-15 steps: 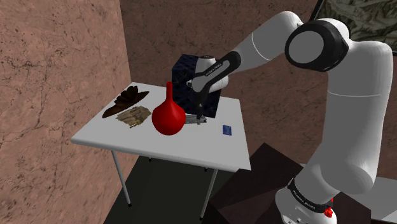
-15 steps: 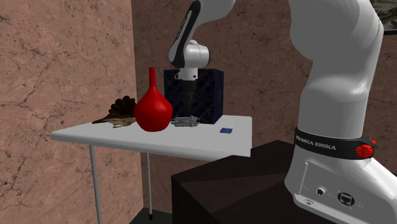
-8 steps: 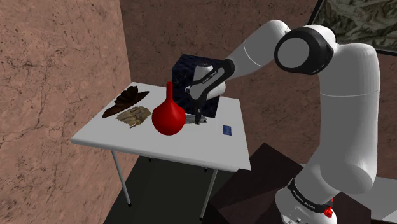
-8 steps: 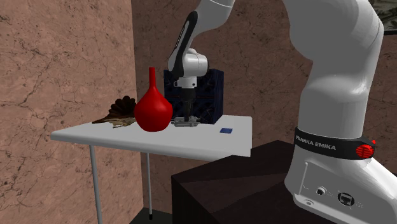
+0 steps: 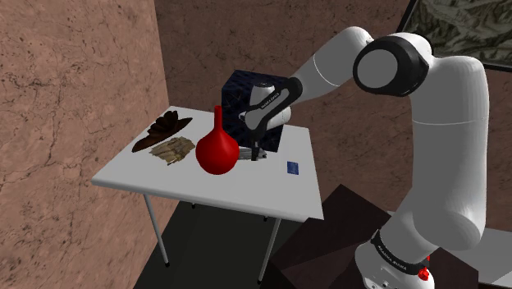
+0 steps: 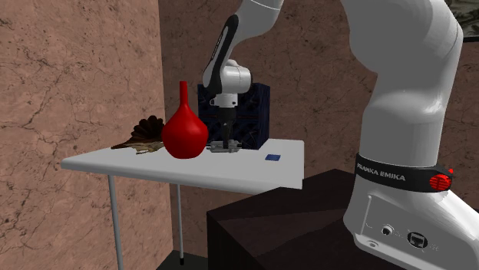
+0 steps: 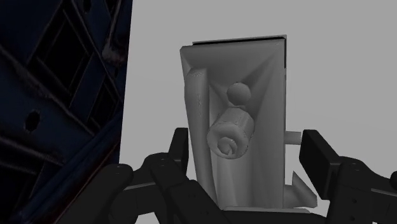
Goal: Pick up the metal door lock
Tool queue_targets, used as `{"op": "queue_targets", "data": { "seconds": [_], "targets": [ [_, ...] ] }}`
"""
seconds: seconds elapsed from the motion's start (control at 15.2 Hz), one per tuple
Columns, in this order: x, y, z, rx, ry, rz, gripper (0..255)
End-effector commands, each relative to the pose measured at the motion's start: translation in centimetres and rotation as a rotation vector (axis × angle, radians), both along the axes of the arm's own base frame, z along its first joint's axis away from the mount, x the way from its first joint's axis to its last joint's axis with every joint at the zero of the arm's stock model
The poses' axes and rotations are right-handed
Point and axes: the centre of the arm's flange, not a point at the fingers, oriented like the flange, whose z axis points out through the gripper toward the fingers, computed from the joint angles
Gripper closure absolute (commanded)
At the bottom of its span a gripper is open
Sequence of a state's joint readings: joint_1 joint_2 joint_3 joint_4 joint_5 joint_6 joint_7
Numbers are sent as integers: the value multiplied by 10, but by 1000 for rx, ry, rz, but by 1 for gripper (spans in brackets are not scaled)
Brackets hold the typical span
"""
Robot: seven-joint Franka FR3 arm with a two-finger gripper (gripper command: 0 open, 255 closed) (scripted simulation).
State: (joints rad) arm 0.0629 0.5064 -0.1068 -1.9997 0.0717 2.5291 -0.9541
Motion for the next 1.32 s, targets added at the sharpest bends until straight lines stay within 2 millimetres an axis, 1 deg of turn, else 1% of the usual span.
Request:
{"op": "queue_targets", "data": {
  "seconds": [0.0, 0.2, 1.19, 1.25],
  "targets": [
    [0, 0, 0, 0, 0, 0, 255],
    [0, 0, 0, 0, 0, 0, 255],
    [0, 0, 79, 0, 0, 0, 255],
    [0, 0, 80, 0, 0, 0, 255]
  ]
}}
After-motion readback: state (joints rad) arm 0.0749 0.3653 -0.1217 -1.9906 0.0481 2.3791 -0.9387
